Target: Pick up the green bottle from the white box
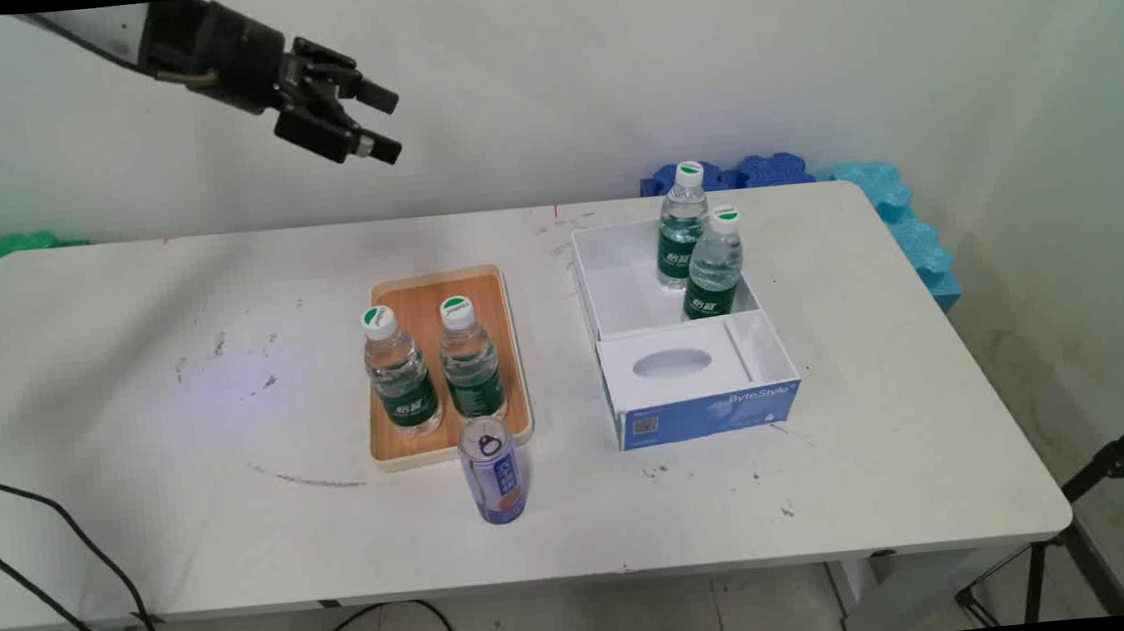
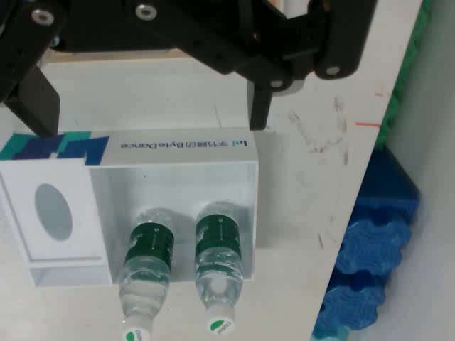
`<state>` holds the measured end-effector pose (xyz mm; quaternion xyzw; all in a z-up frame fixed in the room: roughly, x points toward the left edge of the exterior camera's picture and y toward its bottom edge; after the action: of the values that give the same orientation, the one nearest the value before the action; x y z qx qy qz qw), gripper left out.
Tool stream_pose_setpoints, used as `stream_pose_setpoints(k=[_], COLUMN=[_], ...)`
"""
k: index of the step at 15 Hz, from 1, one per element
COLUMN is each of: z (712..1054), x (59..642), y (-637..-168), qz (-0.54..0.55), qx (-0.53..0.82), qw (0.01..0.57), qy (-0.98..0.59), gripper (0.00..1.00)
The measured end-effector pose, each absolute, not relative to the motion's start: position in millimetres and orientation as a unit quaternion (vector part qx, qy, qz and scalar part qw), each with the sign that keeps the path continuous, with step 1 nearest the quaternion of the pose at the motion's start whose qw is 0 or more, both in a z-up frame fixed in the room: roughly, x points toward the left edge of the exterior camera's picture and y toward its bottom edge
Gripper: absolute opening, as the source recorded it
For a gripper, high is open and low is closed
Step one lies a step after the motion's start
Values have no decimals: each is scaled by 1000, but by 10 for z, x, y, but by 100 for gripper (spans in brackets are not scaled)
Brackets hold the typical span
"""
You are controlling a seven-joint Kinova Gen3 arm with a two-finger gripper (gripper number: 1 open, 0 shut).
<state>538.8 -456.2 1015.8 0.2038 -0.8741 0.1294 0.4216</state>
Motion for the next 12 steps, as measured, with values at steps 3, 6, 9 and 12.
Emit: stream_pose_setpoints(k=[3,6,9,12], z=[10152,10128,10074,9913], x=[5219,4985,4699,4413], y=[-4669,-4776,-4951,-5206], qz=[132,135,140,144], qx=[212,221,223,206], qw=[426,431,433,428], qy=[-869,-864,-862,-868], gripper=[100,100,100,100])
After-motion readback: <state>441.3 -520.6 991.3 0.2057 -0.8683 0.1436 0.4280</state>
